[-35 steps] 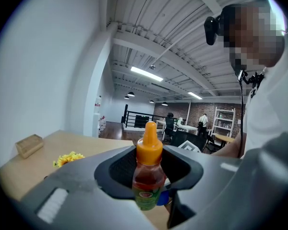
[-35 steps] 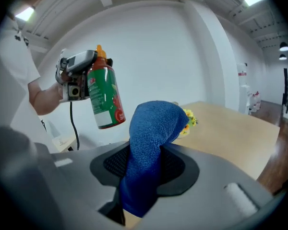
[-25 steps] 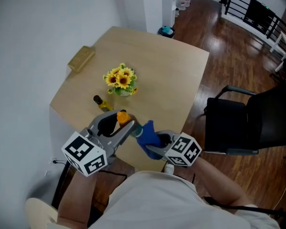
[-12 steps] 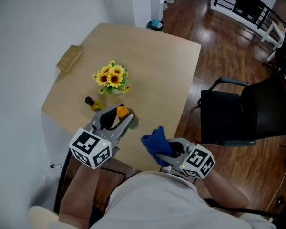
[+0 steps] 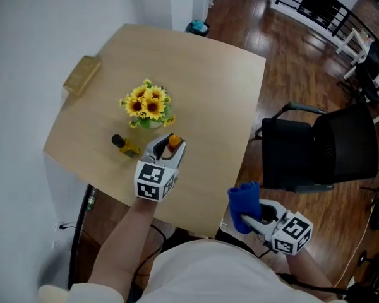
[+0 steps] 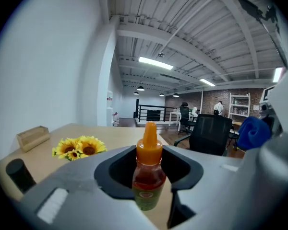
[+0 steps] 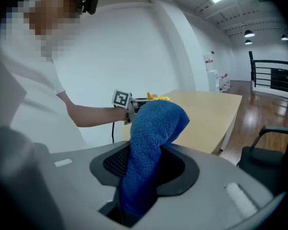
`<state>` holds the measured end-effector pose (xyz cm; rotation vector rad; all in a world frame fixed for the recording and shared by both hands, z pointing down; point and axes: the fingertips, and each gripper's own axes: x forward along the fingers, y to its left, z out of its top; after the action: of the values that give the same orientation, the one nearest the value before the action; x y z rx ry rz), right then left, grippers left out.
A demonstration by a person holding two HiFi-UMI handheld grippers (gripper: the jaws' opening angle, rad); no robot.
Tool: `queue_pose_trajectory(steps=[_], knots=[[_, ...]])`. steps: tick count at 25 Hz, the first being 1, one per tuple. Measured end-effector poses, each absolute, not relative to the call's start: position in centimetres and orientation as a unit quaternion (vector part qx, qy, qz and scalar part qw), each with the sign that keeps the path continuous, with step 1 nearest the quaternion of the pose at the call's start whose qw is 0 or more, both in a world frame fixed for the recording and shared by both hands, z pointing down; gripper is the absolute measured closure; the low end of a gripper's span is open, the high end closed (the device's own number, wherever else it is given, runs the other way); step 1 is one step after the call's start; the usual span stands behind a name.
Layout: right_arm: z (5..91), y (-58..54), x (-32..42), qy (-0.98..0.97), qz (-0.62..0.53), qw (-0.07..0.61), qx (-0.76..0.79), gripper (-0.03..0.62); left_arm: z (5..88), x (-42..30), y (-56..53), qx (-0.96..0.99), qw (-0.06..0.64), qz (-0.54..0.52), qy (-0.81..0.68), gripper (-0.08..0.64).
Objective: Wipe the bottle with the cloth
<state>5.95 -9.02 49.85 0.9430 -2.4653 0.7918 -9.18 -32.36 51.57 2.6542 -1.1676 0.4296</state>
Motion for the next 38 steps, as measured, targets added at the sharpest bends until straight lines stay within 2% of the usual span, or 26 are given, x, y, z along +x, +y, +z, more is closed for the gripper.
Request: queue_pose_trajectory(steps=[10, 19, 22, 24, 30, 38], knots=[[49.6, -7.4, 4.1, -0.841, 0.324, 0.179, 0.394, 0.434, 58.2, -11.6, -37.2, 0.887, 0.114, 0.153, -0.421, 0.397], [49.6, -5.1, 2.6, -0.817, 0.338, 0.185, 0.43, 0.434, 59.8, -11.7, -37.2, 0.894, 0.08, 0.156, -0.413, 0.391], [49.6, -4.3, 2.1, -0.818, 0.336, 0.19, 0.426, 0.434, 59.4, -11.9, -37.2, 0.892, 0.065, 0.162, -0.417, 0.291], [49.3, -3.6, 1.7, -0.823, 0.333, 0.19, 0.419, 0.434, 58.8, -12.4, -36.4, 0.889, 0.059, 0.166, -0.424, 0.287], [47.7, -1.7, 2.1, -0.86, 0.297, 0.163, 0.381, 0.434, 54.5, -14.6, -27.5, 0.884, 0.073, 0.139, -0.44, 0.275], [48.0, 8.3, 8.8, -0.908, 0.228, 0.153, 0.316, 0.434, 47.4, -11.2, -4.5, 0.875, 0.078, 0.086, -0.471, 0.316]])
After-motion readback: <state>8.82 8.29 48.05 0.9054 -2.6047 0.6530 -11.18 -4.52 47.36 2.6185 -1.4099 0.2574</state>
